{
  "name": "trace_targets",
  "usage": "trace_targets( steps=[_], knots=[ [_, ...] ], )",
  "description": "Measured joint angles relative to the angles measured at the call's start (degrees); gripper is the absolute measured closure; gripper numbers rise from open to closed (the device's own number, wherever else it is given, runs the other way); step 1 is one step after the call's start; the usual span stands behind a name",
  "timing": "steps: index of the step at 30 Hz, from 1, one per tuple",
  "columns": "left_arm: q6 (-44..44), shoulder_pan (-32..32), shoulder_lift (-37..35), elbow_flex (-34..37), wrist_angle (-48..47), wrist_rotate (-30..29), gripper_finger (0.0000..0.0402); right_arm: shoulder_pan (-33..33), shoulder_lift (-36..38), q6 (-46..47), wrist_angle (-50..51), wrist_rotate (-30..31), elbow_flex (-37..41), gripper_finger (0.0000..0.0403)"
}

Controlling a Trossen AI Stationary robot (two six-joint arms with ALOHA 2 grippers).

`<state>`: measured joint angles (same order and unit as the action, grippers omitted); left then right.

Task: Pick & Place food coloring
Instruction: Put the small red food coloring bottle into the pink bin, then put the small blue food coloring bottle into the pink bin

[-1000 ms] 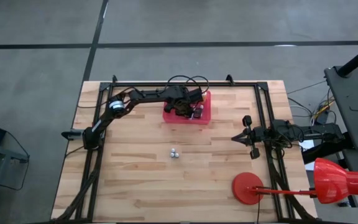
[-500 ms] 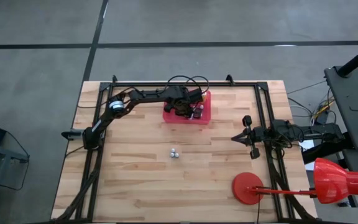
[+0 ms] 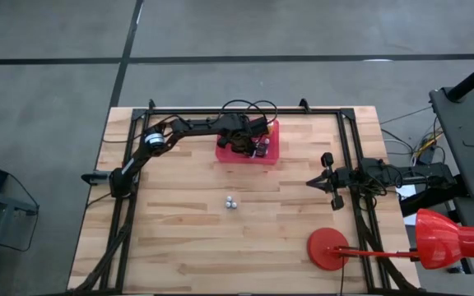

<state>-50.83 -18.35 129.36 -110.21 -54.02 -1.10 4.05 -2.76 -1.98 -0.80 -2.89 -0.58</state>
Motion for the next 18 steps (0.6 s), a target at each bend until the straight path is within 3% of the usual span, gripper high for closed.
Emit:
trace_targets(
  steps=[6, 18],
  knots=[
    [0.04, 0.00, 0.00, 0.00, 0.00, -0.02, 0.0296, 0.00, 0.00, 0.00, -0.02, 0.02, 0.01, 0.0394],
    [1.36, 0.00, 0.00, 0.00, 0.00, 0.00, 0.0291, 0.02, 0.00, 0.00, -0.02, 0.02, 0.02, 0.0394]
  ],
)
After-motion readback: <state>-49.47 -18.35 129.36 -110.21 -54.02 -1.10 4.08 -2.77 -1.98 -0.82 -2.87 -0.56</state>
